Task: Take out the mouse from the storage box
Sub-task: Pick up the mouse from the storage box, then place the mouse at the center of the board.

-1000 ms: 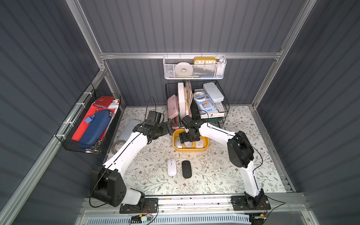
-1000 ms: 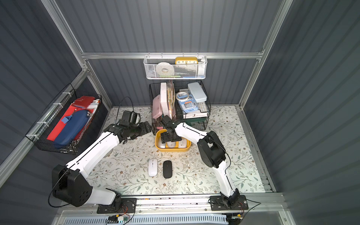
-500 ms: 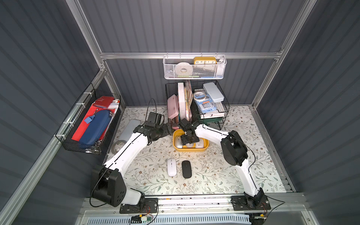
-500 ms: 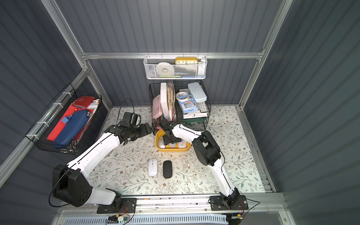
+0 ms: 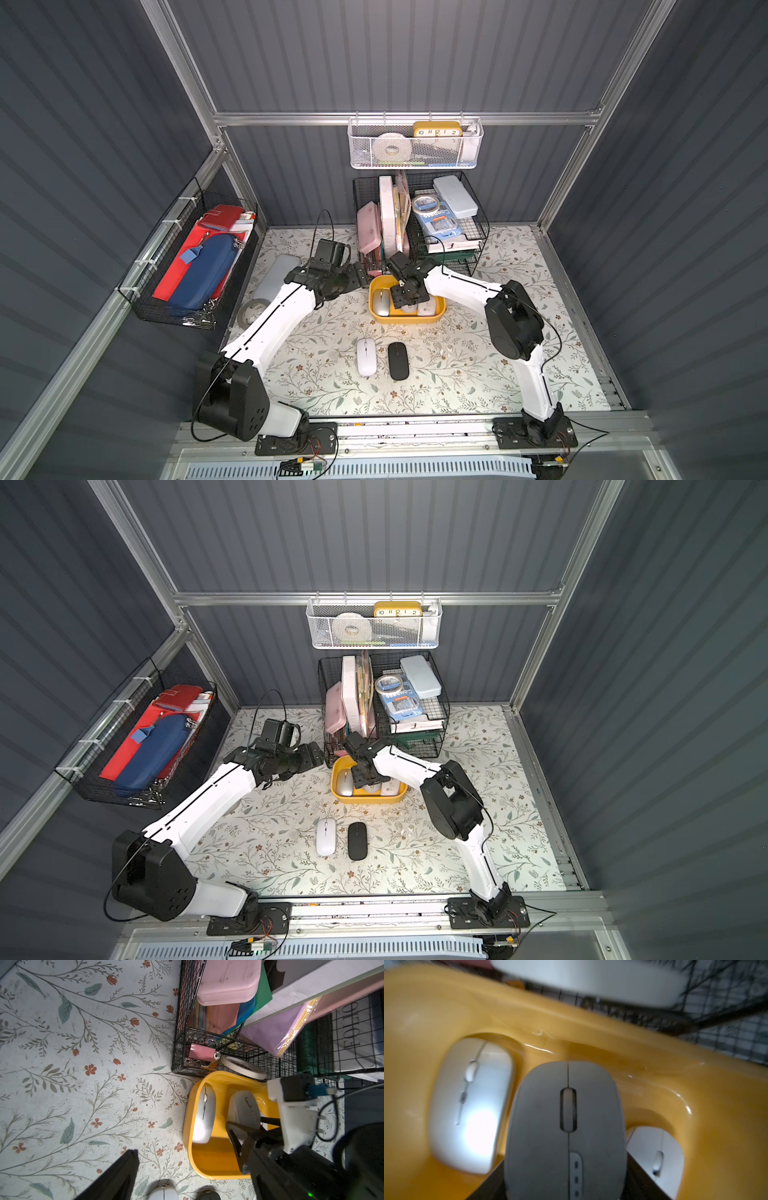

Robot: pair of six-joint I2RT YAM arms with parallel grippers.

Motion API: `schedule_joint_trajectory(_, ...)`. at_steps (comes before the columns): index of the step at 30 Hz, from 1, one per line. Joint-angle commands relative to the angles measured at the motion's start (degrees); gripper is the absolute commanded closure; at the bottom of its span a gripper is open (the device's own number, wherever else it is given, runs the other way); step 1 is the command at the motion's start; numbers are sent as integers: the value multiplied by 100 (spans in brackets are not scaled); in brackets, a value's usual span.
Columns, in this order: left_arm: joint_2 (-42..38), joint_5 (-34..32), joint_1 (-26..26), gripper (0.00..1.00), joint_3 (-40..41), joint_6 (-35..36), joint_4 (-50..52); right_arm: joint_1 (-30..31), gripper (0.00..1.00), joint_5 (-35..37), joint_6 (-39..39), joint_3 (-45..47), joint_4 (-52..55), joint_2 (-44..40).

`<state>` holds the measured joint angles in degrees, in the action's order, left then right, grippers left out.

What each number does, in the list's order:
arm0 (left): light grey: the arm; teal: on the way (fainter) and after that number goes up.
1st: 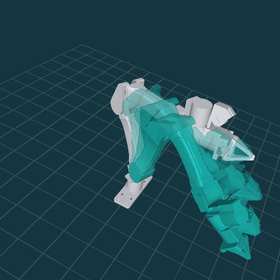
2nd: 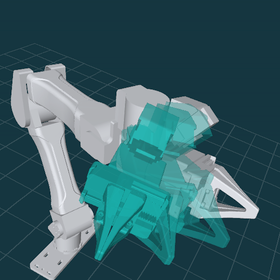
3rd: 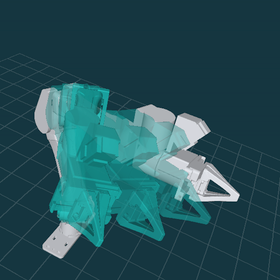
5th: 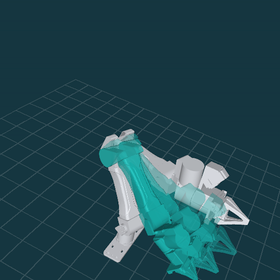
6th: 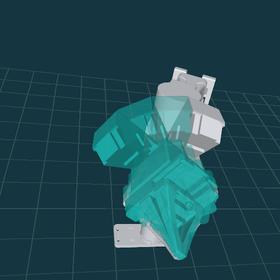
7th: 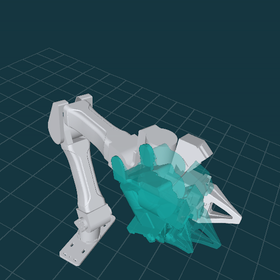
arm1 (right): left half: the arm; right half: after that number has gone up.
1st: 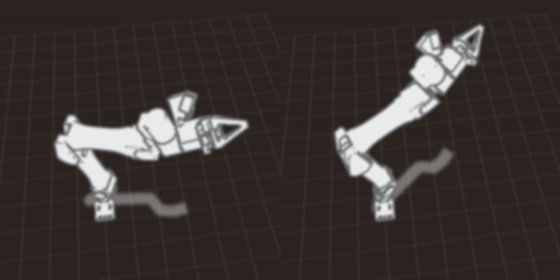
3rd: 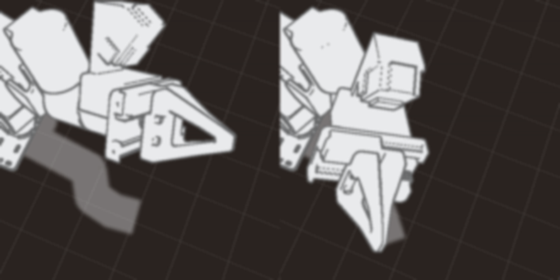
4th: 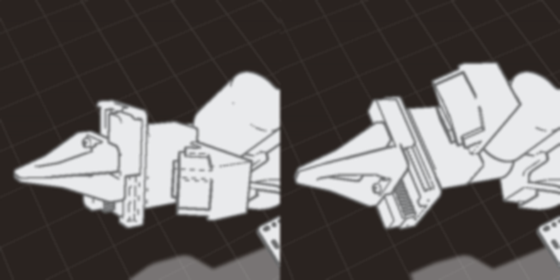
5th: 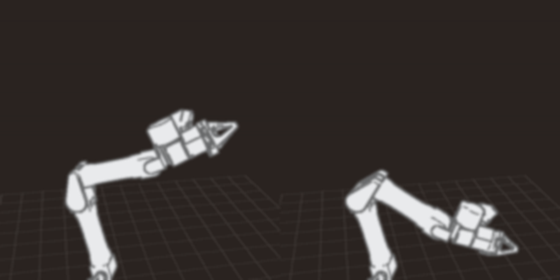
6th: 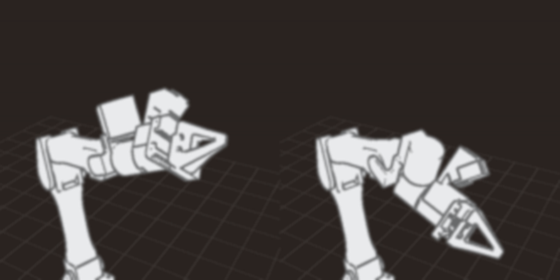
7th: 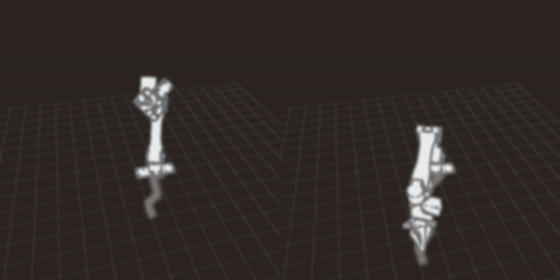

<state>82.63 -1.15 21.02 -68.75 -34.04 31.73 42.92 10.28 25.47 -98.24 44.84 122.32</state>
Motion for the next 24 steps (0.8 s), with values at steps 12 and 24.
schedule_joint_trajectory(12, -9, 214, 16, 12, -7, 82, -250, 418, 46, 249, 453, 1101, 1017, -2080)
schedule_joint_trajectory(24, 150, 403, 13, 12, -186, 194, -341, 885, 46, -431, 1598, 3416, 1008, -3328)
